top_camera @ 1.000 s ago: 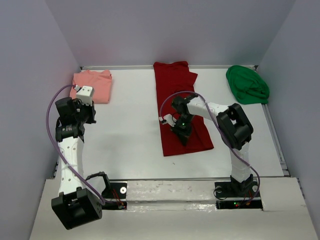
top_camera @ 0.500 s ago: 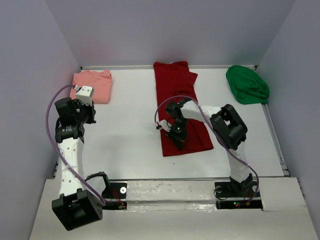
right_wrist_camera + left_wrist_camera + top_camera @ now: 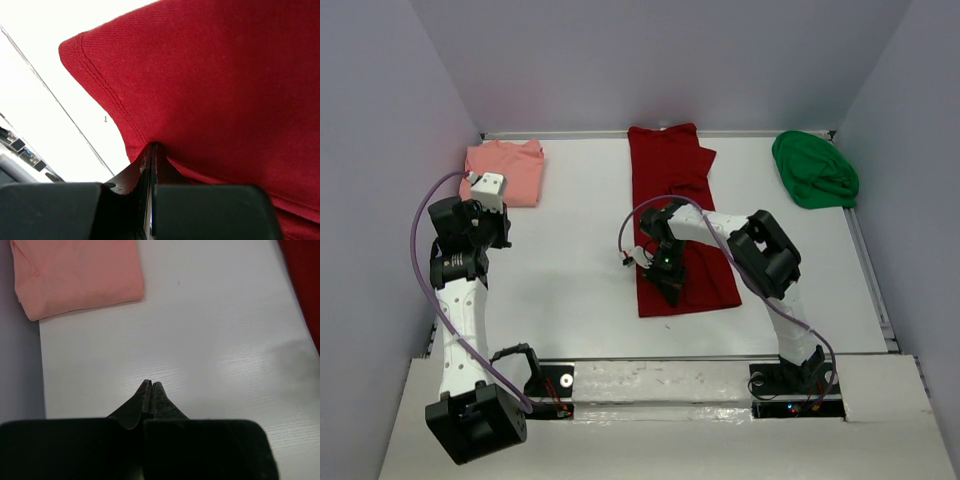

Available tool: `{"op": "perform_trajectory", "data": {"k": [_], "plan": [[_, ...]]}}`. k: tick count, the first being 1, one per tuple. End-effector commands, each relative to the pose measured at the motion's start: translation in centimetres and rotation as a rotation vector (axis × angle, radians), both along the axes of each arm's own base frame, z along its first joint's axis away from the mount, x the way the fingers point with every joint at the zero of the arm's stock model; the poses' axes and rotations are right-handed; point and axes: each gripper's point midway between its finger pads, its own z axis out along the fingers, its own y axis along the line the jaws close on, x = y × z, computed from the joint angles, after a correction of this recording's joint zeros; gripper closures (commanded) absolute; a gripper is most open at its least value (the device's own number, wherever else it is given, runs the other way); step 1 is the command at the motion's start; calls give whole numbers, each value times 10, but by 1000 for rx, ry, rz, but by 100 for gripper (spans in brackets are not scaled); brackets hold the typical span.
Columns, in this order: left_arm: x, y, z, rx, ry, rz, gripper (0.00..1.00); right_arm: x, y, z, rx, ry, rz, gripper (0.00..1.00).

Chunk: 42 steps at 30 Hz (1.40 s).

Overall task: Fold and stack the t-shirts
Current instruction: Rotate the tshirt 90 degrees

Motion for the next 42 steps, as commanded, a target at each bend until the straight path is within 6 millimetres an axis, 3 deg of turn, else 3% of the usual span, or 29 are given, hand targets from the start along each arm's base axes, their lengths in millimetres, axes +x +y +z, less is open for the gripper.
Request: {"op": "perform_trajectory", "data": {"k": [1, 7, 11, 13, 14, 16, 19, 20, 21, 22, 24, 25, 27, 28, 29, 32, 35, 38, 42], "plan": [[4, -2, 10, -11, -41, -14, 100, 4, 18, -6, 33, -30, 38, 100], [5, -2, 12, -12, -44, -15, 100, 12, 25, 9, 59, -63, 40, 100], [9, -5, 22, -25, -56, -29, 100, 22, 30, 47, 114, -151, 39, 100], [14, -12, 30, -53, -45, -71, 100, 28, 30, 79, 153, -236, 26, 100], [15, -14, 31, -67, -33, -89, 100, 31, 29, 91, 164, -269, 18, 95], [18, -23, 35, -103, -16, -140, 100, 38, 23, 122, 185, -380, -5, 72], [21, -35, 34, -153, 46, -204, 99, 46, 7, 152, 186, -525, -49, 68], [23, -39, 43, -161, 36, -226, 94, 63, -6, 157, 159, -607, -89, 56], [23, -42, 44, -170, 42, -237, 94, 69, -15, 160, 146, -642, -128, 50], [23, -45, 45, -188, 55, -252, 94, 70, -30, 165, 136, -672, -156, 53], [19, -57, 45, -234, 80, -308, 92, 89, -54, 167, 97, -736, -252, 55], [16, -65, 37, -272, 131, -335, 88, 101, -81, 162, 53, -727, -351, 55], [9, -82, 28, -345, 201, -399, 72, 117, -119, 163, 12, -729, -505, 55], [7, -89, 30, -356, 198, -431, 69, 115, -120, 161, 13, -727, -517, 55], [3, -98, 21, -385, 240, -458, 64, 120, -144, 152, -30, -720, -595, 55], [-3, -112, 8, -446, 276, -484, 55, 121, -178, 144, -75, -722, -727, 62], [-12, -126, -9, -501, 321, -508, 54, 112, -186, 136, -72, -673, -801, 62], [-20, -136, -21, -519, 338, -518, 57, 96, -180, 122, -66, -589, -823, 63], [-33, -154, -20, -569, 351, -572, 54, 78, -170, 107, -37, -468, -839, 66]]}}
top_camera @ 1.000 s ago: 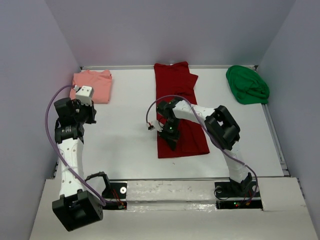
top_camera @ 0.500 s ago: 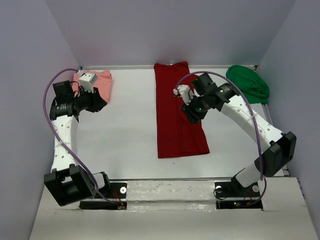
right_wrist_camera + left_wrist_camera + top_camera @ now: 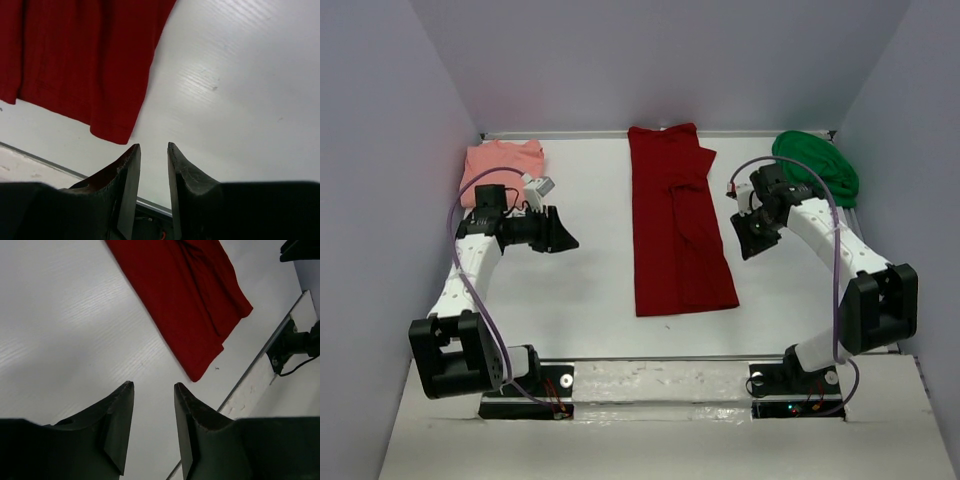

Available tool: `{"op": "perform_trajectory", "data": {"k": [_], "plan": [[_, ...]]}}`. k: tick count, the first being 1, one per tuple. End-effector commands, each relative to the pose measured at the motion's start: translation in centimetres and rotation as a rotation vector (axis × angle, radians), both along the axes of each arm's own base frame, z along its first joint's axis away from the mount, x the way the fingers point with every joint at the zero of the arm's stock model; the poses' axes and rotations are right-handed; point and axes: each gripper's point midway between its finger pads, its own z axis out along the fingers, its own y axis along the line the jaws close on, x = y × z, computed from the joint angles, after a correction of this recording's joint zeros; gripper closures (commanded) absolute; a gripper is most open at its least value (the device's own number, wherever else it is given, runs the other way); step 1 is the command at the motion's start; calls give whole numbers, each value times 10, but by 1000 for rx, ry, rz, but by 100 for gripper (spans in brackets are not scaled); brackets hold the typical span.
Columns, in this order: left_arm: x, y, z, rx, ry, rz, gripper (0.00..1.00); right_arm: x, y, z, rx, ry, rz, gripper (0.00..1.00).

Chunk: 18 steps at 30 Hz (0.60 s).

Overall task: Fold and stack the t-shirts
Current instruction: Rotate the tshirt 90 degrees

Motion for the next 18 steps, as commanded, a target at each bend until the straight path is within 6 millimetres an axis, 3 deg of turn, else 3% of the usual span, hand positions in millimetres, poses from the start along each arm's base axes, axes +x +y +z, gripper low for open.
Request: {"op": "perform_trajectory", "data": {"k": [1, 2, 4, 5, 7, 8, 12, 18], "plan": [[-12, -23, 24, -107, -40, -57, 51, -11, 18, 1, 130, 35, -22, 66], [-16, -28, 22, -124, -34, -74, 45, -16, 22, -5, 147, 64, -13, 67], [-25, -37, 24, -204, -6, -108, 45, -16, 28, -3, 210, 92, -19, 68], [-32, -42, 18, -252, 23, -102, 55, -18, 32, -6, 230, 125, -10, 68], [-38, -48, 23, -318, -2, -123, 62, -22, 42, -9, 281, 183, 4, 68], [-45, -52, 12, -339, 67, -93, 62, -23, 43, -18, 283, 222, 2, 66], [-58, -59, 7, -365, 80, -81, 61, -24, 45, -32, 309, 298, -19, 65], [-70, -64, 4, -406, 135, -86, 66, -25, 50, -35, 350, 344, -24, 62]]}}
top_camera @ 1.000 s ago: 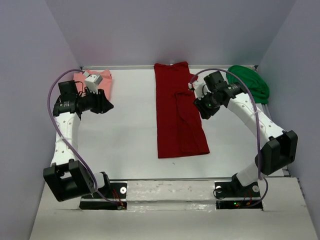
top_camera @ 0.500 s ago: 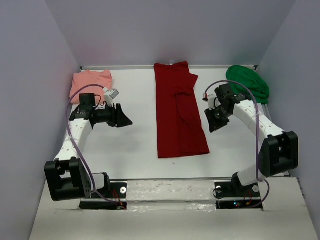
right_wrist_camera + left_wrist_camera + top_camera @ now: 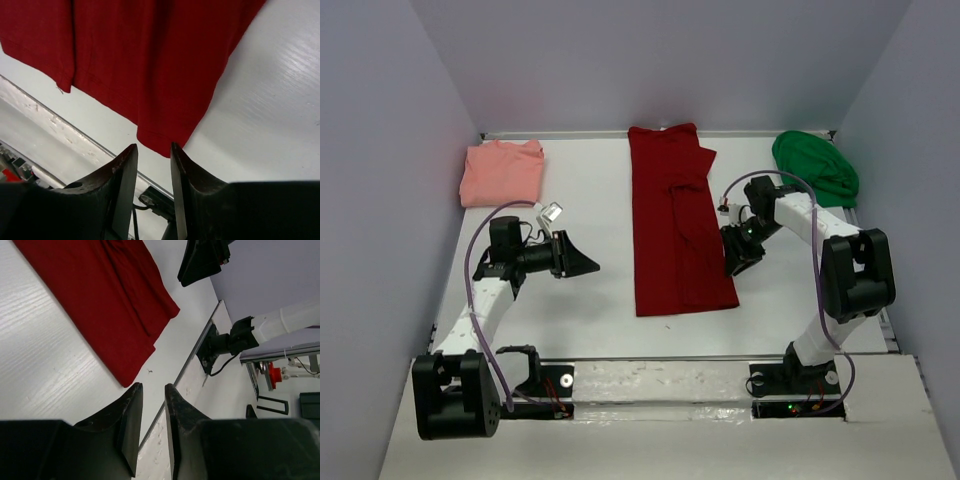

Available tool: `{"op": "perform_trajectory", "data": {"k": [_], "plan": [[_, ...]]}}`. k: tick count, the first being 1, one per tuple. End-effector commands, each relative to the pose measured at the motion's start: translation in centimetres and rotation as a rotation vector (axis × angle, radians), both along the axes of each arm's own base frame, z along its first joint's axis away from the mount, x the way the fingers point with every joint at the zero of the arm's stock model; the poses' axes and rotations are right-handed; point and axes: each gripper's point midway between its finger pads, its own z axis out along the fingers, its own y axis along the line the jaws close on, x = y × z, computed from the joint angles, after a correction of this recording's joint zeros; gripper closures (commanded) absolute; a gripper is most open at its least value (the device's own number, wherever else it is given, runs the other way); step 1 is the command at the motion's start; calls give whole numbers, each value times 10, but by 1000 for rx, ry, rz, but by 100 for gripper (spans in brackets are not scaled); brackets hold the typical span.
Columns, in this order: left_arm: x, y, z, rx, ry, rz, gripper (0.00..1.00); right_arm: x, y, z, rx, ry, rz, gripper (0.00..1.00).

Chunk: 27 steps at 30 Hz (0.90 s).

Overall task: Fold and stack the t-shirts
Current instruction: Rotate the tshirt 90 degrees, then grab the bottom of the folded rectangular tshirt with both arms

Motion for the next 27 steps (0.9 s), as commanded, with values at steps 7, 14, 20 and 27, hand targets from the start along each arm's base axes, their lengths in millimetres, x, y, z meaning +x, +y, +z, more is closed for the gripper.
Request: {"op": "perform_trajectory", "data": {"k": [7, 14, 20, 27], "plan": [[6, -9, 28, -66, -77, -75, 69, 30, 5, 30, 69, -148, 43, 86], [56, 7, 52, 144, -212, -66, 97, 74, 0, 44, 2, -201, 90, 100], [32, -13, 29, 72, -91, -170, 73, 44, -6, 20, -13, -62, 110, 80], [4, -38, 8, 30, 18, -251, 64, 16, -3, 7, 11, 37, 71, 76]]}}
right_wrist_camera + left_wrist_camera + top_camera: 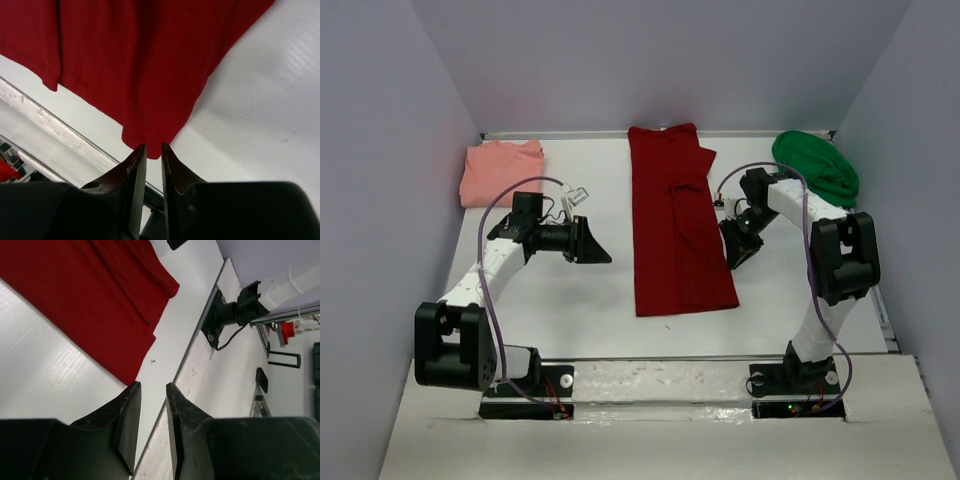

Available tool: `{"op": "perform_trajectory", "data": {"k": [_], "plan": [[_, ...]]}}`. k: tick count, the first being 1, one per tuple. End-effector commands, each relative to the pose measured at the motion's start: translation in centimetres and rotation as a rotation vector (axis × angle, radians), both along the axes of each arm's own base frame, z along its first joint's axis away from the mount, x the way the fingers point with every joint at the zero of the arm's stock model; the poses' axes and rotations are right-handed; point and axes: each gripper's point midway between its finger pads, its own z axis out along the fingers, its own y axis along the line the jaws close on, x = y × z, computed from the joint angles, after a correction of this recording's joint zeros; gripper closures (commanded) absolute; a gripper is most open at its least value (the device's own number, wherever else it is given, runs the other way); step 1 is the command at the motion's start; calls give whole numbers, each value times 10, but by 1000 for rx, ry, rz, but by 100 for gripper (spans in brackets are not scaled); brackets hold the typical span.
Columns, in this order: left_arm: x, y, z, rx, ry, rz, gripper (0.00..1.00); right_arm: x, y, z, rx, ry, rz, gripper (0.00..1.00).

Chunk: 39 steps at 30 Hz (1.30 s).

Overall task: Fold and stack the t-shirts
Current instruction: Grab the bottom of the folded rectangular tshirt with both arms

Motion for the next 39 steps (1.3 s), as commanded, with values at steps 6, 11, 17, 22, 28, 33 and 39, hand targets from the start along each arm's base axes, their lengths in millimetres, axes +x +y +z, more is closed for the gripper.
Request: {"op": "perform_trajectory", "data": {"k": [6, 11, 17, 22, 28, 33, 39], "plan": [[-46, -49, -37, 8, 183, -168, 79, -20, 2, 6, 33, 72, -35, 76], [-60, -65, -56, 47, 254, -225, 82, -18, 1, 15, 25, 47, -43, 64], [-70, -74, -74, 66, 289, -234, 67, -19, 5, 20, 50, 45, -41, 53], [-65, -67, -87, 135, 291, -130, 62, -20, 7, 18, 66, 51, -42, 49], [-70, -56, -104, 225, 334, -62, 59, -19, 5, 19, 59, 37, -28, 48], [-80, -53, -116, 261, 339, -38, 60, -14, 4, 23, 68, 18, -27, 48], [-83, -58, -133, 318, 398, -43, 67, -12, 2, 25, 73, 7, -32, 48]]}}
